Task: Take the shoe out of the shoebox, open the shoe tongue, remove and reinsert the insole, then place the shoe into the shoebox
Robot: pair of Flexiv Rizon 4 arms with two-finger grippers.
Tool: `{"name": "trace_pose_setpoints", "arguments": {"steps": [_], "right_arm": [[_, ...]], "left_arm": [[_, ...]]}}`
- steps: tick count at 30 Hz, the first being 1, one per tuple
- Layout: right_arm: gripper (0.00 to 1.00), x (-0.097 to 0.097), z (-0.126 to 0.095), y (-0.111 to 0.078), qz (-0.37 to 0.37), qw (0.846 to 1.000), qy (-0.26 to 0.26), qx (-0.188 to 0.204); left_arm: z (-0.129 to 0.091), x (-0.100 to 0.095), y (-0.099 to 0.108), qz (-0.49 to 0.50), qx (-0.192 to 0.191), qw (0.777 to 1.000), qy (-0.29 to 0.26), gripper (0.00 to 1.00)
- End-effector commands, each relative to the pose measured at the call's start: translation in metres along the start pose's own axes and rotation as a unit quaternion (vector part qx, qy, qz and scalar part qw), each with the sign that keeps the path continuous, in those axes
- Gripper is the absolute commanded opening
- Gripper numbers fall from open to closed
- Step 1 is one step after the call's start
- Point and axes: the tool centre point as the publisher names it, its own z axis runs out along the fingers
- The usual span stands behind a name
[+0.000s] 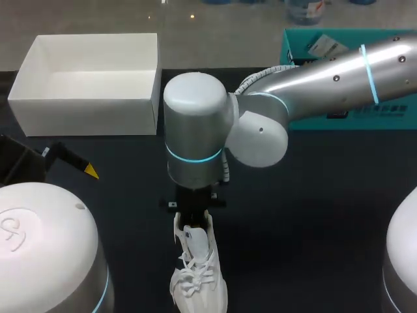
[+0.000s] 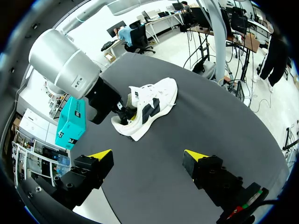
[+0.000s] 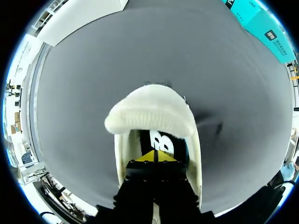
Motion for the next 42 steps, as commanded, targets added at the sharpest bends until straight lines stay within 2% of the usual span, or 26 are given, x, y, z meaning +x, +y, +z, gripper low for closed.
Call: {"name": "trace_pose_setpoints", "arguments": {"steps": [1,5,12,15,20,26,31,42], "right_arm": [[0.0,0.0,0.018,-0.001,-0.003,1.0,0.012,0.002],[0.0,-0.001,0.009,-0.001,-0.004,1.0,0.005,-0.004],[0.0,-0.01,-0.036,0.0,-0.005,0.999,-0.024,-0.031],[0.0,-0.014,-0.047,0.004,-0.008,0.999,-0.034,-0.03],[0.0,-0.016,-0.042,0.007,-0.009,0.999,-0.037,-0.019],[0.0,-0.008,-0.014,0.006,-0.017,0.999,-0.033,0.013],[0.0,-0.008,0.007,-0.002,-0.015,0.999,-0.016,0.038],[0.0,-0.01,-0.019,-0.014,-0.009,0.999,-0.019,0.031]], "left_arm": [[0.0,0.0,0.0,0.0,0.0,1.0,0.001,1.0],[0.0,0.0,0.0,0.0,0.0,1.0,0.001,1.0],[0.0,0.0,0.0,0.0,0.0,1.0,0.001,1.0],[0.0,0.0,0.0,0.0,0.0,1.0,0.001,1.0],[0.0,0.0,0.0,0.0,0.0,1.0,0.001,1.0],[0.0,0.0,0.0,0.0,0.0,1.0,0.001,1.0],[0.0,0.0,0.0,0.0,0.0,1.0,0.001,1.0],[0.0,0.0,0.0,0.0,0.0,1.0,0.001,1.0]]}}
